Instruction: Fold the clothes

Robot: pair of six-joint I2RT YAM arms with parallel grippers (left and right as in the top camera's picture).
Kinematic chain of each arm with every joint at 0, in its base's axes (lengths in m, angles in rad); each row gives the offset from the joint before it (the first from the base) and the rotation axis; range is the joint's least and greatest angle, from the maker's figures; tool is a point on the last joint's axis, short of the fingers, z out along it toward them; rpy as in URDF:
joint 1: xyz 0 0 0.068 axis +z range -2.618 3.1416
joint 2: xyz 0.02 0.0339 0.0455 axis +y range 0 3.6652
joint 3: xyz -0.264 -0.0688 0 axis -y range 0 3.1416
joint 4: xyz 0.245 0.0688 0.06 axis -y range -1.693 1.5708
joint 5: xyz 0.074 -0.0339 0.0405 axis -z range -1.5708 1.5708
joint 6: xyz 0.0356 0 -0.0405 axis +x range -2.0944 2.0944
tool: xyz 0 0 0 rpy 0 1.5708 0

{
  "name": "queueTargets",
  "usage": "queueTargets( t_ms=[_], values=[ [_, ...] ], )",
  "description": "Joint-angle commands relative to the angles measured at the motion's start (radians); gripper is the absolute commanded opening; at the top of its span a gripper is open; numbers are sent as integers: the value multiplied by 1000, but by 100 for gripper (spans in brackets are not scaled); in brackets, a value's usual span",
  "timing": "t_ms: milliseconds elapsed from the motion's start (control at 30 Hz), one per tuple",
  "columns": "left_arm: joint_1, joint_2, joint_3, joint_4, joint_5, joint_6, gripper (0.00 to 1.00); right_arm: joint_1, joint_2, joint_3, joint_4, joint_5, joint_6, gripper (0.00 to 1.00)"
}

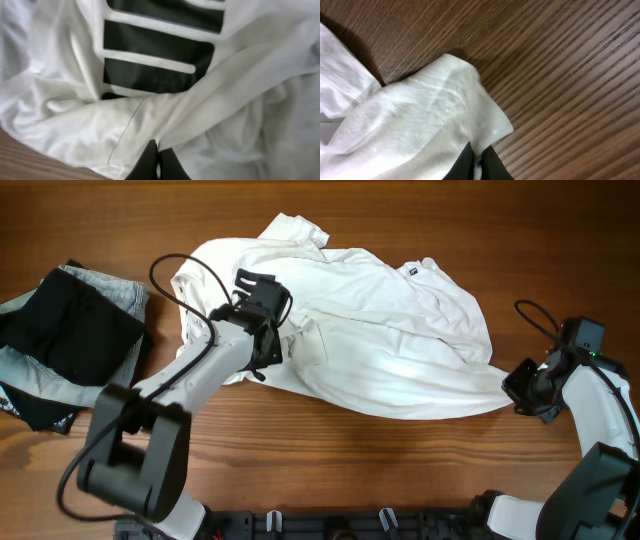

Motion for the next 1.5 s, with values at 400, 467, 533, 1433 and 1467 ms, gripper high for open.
queueTargets(
  t_ms=[400, 467, 533, 1433, 1467],
  values=[
    [95, -391, 92, -115, -9, 72, 4, -2, -2, 134, -137, -51, -76, 4],
    [117, -403, 93, -117, -6, 72, 4, -2, -8, 210, -207, -53, -101, 4],
    [138, -421, 109, -124, -6, 77, 4, -2, -26, 273, -250, -73, -130, 4],
    [349, -687, 702, -92, 10, 150, 4, -2, -415, 1044, -131, -5, -228, 4],
    [349, -679, 701, -88, 10, 150, 4, -2, -399, 1044, -143, -8, -229, 4]
  ],
)
